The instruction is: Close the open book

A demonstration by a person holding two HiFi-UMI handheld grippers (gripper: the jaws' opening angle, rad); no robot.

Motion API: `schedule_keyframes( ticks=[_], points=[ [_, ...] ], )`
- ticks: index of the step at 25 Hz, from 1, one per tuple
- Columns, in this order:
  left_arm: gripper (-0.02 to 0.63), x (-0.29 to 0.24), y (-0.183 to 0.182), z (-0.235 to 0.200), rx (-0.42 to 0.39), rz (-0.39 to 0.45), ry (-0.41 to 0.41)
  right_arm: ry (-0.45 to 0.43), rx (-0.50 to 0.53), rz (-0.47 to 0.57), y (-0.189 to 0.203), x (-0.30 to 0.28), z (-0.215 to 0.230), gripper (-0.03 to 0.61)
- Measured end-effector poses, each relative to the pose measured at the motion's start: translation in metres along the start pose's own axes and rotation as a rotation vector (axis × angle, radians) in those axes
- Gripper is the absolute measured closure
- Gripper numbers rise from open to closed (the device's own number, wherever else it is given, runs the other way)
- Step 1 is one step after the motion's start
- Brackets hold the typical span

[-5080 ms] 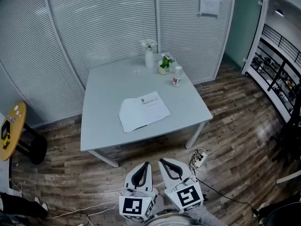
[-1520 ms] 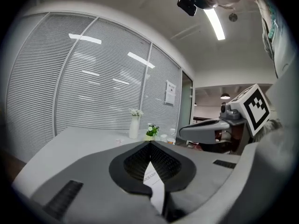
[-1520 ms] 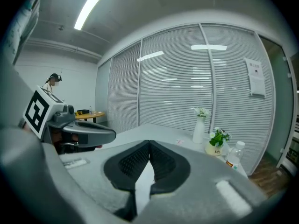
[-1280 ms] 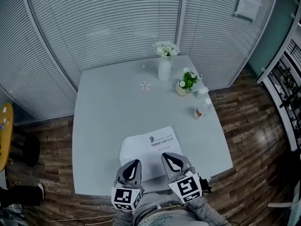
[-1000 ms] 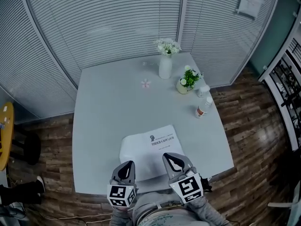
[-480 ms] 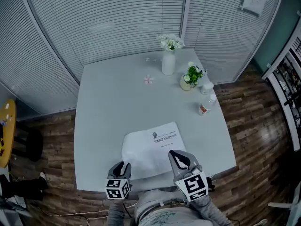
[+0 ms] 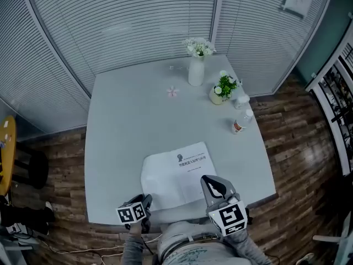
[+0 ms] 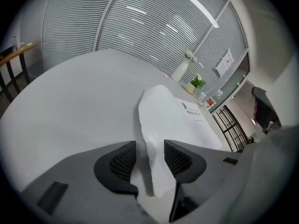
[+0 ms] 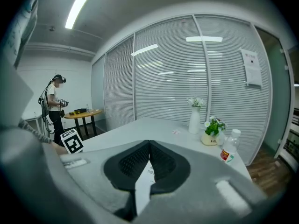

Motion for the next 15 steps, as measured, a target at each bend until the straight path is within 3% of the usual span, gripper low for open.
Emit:
schedule_keyframes(
  ticks=[3,7,13,15],
  points=[
    [0.428,-0.003,0.002,-0.002,0.021,-0.022,0.007,0.012,-0.002,0.000,0.000,0.002,0.002,0.575],
    [0.437,-0.003,0.001,0.001,-0.011,-0.058,0.001,0.019,-0.004,-0.003,0.000,0.003,0.005,0.576],
    [0.564,-0.009,0.003,0.007,-0.025,-0.051,0.011,0.015,-0.001,-0.008,0.003,0.001,0.008,0.575],
    [0.580,-0.009,0.002,0.009,-0.019,-0.039,0.006,0.015,0.005,-0.009,0.004,0.001,0.010,0.575]
  ],
)
Point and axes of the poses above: the fingertips, and each gripper's own axes: x backward along the fingers, z to its right, y out of its underside, the point moved 9 cm from there along x, backward along the fingers, and after that the axes turned 12 degrees about y, right-handed, at the moved point
